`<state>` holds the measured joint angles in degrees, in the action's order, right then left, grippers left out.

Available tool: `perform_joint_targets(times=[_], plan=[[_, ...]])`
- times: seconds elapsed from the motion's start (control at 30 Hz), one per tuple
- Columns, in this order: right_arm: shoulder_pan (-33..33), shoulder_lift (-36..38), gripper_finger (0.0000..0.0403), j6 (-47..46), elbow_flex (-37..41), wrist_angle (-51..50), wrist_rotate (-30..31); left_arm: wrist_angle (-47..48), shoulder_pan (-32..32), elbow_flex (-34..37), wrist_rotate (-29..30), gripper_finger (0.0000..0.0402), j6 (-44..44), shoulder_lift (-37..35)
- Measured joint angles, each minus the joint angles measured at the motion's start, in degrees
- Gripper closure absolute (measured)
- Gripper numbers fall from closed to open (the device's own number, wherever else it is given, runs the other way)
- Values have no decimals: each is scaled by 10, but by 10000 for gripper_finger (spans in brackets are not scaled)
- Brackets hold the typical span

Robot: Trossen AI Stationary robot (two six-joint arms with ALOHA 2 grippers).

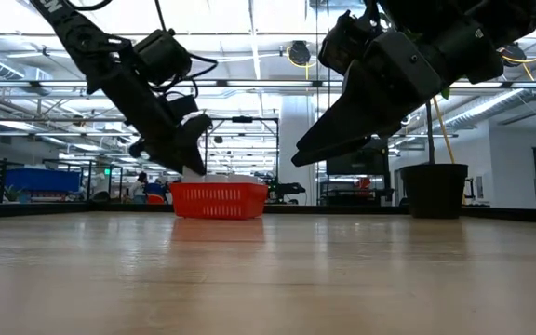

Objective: Pick and place pill bottles into a basket
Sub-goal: Put the white pill bottle into the orange basket, then return to Home Position

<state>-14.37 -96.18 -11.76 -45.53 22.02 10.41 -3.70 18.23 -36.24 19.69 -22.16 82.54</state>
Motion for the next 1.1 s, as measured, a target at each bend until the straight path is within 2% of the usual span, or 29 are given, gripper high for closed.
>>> perform_joint_targets(times=[0.17,0.27,0.53,0.73,0.93,1.0,1.1], plan=[[0,0,69,0,0,1,0,5,16,1,-26,238,-12,0],[0,0,69,0,0,5,0,9,28,1,-61,238,-23,0],[0,0,69,-8,0,5,0,8,30,1,-73,196,-20,0],[0,0,69,-8,0,5,0,8,30,1,-73,194,-20,0],[0,1,78,-12,0,-7,0,8,28,1,-102,220,-3,-28],[0,12,98,-7,0,-26,0,15,21,1,-122,239,7,-57],[0,45,157,-6,0,-61,0,36,-3,1,-134,281,23,-114]])
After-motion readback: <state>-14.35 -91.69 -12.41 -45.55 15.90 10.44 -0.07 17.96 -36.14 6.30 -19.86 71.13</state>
